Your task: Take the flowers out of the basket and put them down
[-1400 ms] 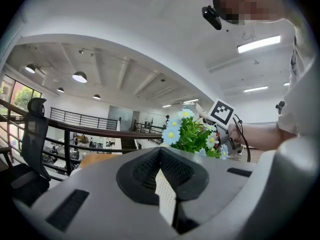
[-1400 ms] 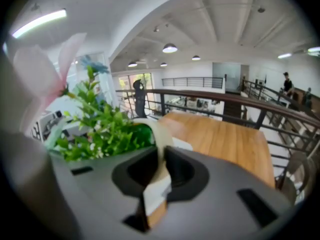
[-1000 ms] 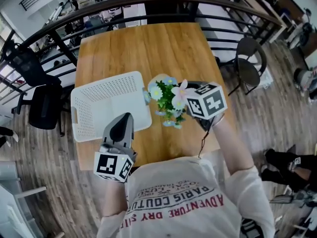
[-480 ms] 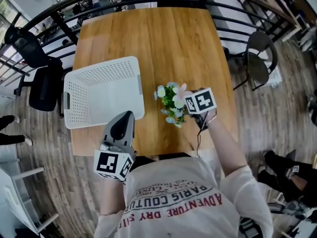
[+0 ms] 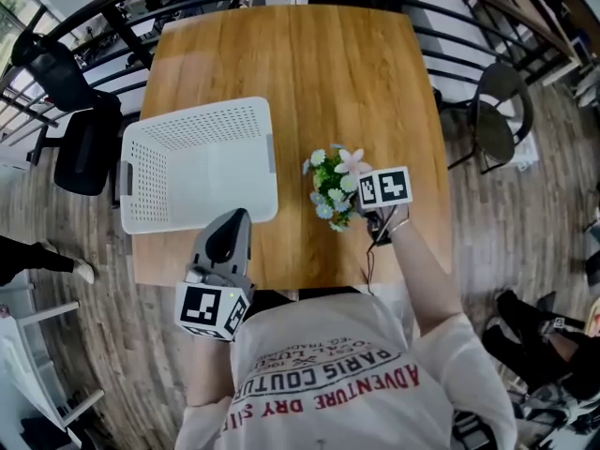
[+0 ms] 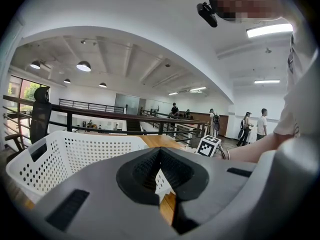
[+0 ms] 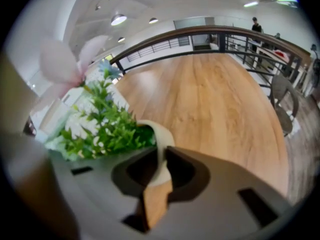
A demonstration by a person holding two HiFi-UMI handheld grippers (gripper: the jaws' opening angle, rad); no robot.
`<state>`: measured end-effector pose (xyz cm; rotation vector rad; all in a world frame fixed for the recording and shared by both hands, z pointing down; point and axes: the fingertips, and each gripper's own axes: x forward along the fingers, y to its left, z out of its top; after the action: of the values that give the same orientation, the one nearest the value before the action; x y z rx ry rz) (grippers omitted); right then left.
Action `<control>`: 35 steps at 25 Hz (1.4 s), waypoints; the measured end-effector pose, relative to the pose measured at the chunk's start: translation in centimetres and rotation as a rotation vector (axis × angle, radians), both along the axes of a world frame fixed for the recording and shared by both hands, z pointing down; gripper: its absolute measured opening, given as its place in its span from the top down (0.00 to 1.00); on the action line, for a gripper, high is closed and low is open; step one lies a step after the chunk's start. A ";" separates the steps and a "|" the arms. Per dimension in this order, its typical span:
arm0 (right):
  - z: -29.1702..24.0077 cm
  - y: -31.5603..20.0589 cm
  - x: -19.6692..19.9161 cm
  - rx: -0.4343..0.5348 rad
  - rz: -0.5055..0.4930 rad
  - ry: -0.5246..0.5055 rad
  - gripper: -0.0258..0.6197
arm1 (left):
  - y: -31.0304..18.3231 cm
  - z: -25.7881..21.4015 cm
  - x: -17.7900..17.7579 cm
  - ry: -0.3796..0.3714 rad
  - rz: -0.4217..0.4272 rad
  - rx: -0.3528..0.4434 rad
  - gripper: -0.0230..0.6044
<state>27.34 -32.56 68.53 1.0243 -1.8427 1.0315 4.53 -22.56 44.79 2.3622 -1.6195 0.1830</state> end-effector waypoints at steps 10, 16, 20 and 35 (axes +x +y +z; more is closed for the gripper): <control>-0.3 0.2 1.3 0.085 0.068 0.065 0.77 | 0.0 -0.1 -0.2 0.003 0.025 0.029 0.92; -6.7 -1.1 1.9 0.252 0.134 0.089 0.78 | -0.9 -1.5 -0.9 0.004 0.062 0.052 0.92; -14.1 -2.1 0.9 0.473 0.150 0.090 0.90 | -1.7 -2.9 -1.5 0.002 0.095 0.085 0.92; -29.1 1.7 -13.9 1.009 0.002 -0.198 0.91 | -3.0 -6.3 -9.1 -0.015 0.125 0.167 0.92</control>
<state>13.47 -30.81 39.39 1.4993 -2.5886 0.1269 -4.61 -25.58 38.48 2.5958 -1.5488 0.0936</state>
